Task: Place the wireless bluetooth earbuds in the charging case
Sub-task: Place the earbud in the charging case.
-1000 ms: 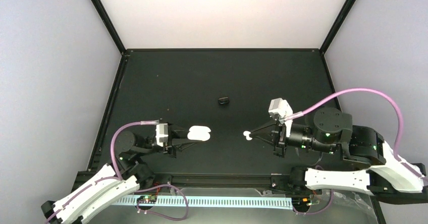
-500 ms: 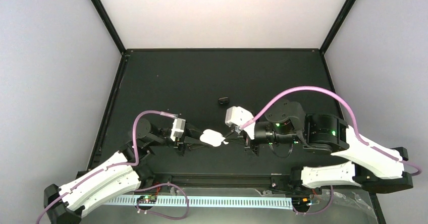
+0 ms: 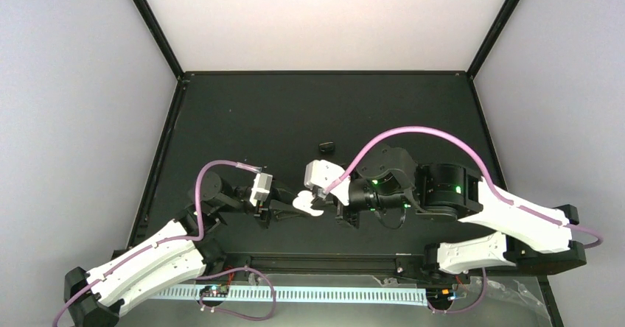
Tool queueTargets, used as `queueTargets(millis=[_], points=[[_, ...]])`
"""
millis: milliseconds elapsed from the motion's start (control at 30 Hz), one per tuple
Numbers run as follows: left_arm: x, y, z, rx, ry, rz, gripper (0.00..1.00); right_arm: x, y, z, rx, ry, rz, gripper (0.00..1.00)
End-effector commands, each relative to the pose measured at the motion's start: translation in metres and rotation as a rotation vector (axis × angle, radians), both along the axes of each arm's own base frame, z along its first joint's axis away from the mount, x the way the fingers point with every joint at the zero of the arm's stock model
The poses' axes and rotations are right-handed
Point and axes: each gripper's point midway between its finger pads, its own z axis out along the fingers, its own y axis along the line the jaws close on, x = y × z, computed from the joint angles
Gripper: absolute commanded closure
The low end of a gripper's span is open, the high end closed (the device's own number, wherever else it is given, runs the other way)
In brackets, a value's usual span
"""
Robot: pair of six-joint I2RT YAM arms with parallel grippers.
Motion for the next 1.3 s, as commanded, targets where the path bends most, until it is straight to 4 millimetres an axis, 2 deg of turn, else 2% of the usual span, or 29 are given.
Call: queueTargets(millis=[0,433,833,1267], points=[[-0.007,0.003,0.022,-0.044,-0.051,-0.025,0.98,-0.002,0.004,0.011,0.029,-0.023,0.009,0.99],[-0.01,0.003,0.022,-0.044,-0.04,-0.034,0.98,0.014,0.02,-0.004,-0.016,-0.062,-0.047,0.99],[-0.012,0.006,0.026,-0.056,-0.044,-0.027,0.99,0.019,0.022,-0.012,-0.042,-0.067,-0.072,0.99],[-0.011,0.008,0.032,-0.076,-0.05,-0.01,0.99,0.009,0.029,-0.024,-0.094,-0.047,-0.036,0.99]])
